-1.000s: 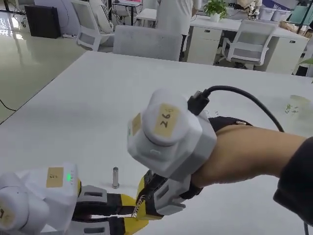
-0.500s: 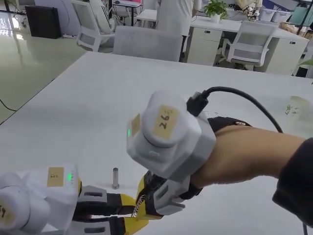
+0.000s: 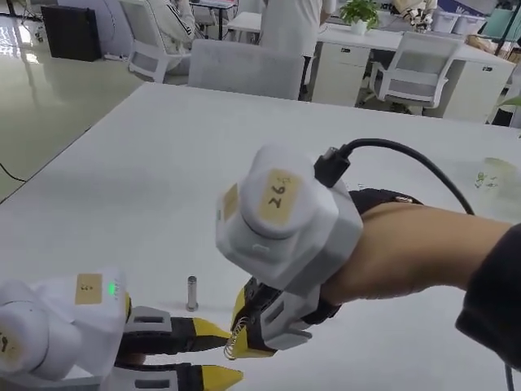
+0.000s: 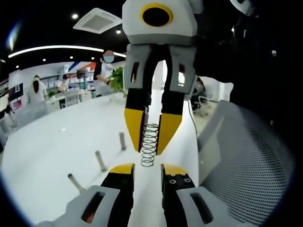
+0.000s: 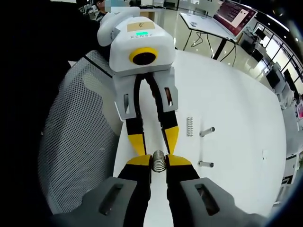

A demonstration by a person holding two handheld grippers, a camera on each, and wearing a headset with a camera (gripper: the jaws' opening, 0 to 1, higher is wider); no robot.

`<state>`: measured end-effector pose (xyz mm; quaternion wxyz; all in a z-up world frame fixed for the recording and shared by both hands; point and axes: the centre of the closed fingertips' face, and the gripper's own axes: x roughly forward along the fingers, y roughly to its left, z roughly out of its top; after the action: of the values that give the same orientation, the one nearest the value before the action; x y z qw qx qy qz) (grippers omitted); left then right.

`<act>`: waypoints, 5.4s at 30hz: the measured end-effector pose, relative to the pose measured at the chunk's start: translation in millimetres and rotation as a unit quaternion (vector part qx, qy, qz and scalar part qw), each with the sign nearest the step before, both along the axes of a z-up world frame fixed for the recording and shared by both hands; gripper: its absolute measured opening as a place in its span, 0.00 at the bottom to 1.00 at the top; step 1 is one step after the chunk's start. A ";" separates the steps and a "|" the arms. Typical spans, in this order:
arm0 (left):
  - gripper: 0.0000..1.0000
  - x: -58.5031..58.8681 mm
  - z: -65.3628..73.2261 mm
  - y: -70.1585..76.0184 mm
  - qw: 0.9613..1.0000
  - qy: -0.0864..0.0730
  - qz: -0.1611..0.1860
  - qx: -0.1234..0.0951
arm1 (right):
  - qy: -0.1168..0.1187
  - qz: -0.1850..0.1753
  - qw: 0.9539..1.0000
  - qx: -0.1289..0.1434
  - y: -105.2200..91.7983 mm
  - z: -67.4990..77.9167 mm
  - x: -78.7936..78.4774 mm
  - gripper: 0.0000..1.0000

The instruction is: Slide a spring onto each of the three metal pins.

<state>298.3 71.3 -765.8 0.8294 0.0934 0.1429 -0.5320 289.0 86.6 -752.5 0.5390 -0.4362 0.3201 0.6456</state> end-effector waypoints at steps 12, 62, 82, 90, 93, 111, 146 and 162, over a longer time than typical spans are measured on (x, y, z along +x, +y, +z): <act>0.30 2.7 -3.3 12.2 1.000 0.015 0.026 -0.007 | -0.001 -0.008 1.000 -0.006 -6.3 -2.6 6.2 0.08; 0.62 12.7 -8.4 50.4 0.992 0.029 0.121 -0.032 | -0.019 -0.058 0.998 -0.014 -24.5 4.1 65.6 0.08; 0.67 14.4 -12.1 53.4 0.991 0.033 0.129 -0.034 | -0.032 -0.065 0.997 -0.034 -16.1 -15.2 104.8 0.08; 0.68 14.8 -12.6 55.3 0.990 0.033 0.130 -0.033 | -0.027 -0.068 0.997 -0.039 -13.9 -24.7 110.7 0.08; 0.68 14.7 -13.1 55.6 0.990 0.034 0.130 -0.033 | -0.025 -0.067 0.997 -0.041 -12.9 -26.9 109.9 0.08; 0.67 16.1 -15.5 57.1 0.990 0.038 0.130 -0.032 | -0.019 -0.070 0.996 -0.047 -10.7 -38.4 117.5 0.08; 0.66 16.2 -16.8 59.3 0.990 0.041 0.133 -0.031 | -0.004 -0.072 0.994 -0.082 -7.5 -71.5 120.8 0.08; 0.66 17.4 -18.7 62.0 0.990 0.042 0.135 -0.031 | -0.001 -0.073 0.993 -0.091 -8.4 -84.6 120.0 0.08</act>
<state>315.8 133.4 -784.5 0.8893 0.0251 0.1721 -0.4230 409.1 78.2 -837.2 0.5433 -0.4599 0.4081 0.5717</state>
